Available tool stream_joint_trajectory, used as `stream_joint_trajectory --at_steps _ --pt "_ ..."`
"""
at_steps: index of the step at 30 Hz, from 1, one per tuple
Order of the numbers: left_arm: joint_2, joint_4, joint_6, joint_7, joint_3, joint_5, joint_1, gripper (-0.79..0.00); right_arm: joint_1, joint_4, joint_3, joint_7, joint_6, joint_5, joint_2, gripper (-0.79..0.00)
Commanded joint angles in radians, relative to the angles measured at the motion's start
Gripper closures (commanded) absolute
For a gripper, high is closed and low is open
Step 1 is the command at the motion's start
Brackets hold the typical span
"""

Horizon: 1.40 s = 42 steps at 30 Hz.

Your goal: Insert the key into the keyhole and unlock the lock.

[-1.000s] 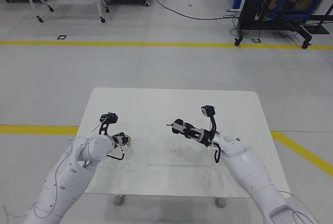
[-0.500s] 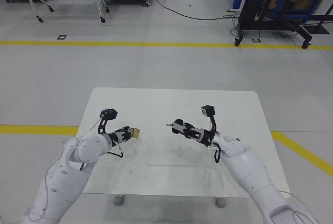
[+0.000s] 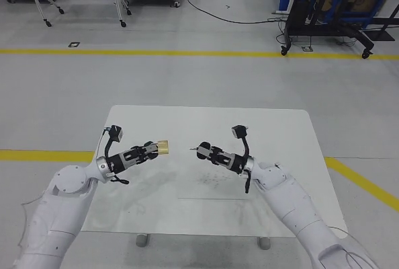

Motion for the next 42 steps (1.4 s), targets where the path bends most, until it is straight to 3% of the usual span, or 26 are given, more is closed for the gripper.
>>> stream_joint_trajectory --at_steps 1,4,7,14,23,29,37,42 --pt "0.000 -0.001 0.001 0.001 0.000 0.003 0.001 0.000 0.002 -0.001 -0.009 0.005 -0.004 -0.017 -0.001 0.000" --pt "-0.001 -0.003 0.017 0.021 0.002 -0.008 0.009 0.000 0.002 -0.001 -0.009 0.005 -0.004 -0.017 -0.001 0.000" --pt "-0.006 0.018 0.062 -0.042 0.010 -0.129 0.005 0.000 -0.005 -0.016 -0.012 -0.005 0.005 -0.014 -0.002 0.000" --pt "-0.008 0.034 -0.006 -0.173 0.055 -0.100 -0.037 0.000 -0.007 -0.043 -0.021 -0.209 0.026 0.015 -0.026 0.000" --pt "-0.019 0.062 -0.022 -0.265 0.115 -0.162 -0.062 0.000 0.127 0.133 -0.128 -0.152 0.009 0.121 -0.080 0.000" --pt "-0.022 0.097 0.010 -0.251 0.122 -0.184 -0.081 0.000 0.159 0.174 -0.194 -0.017 -0.001 0.188 -0.105 0.000" --pt "-0.025 0.170 0.114 -0.173 0.097 -0.277 -0.093 0.000 0.138 0.152 -0.191 0.099 -0.077 0.277 -0.100 0.000" --pt "-0.024 0.167 0.141 -0.107 0.100 -0.221 -0.098 0.000 0.125 0.132 -0.164 0.084 -0.072 0.247 -0.087 0.000"
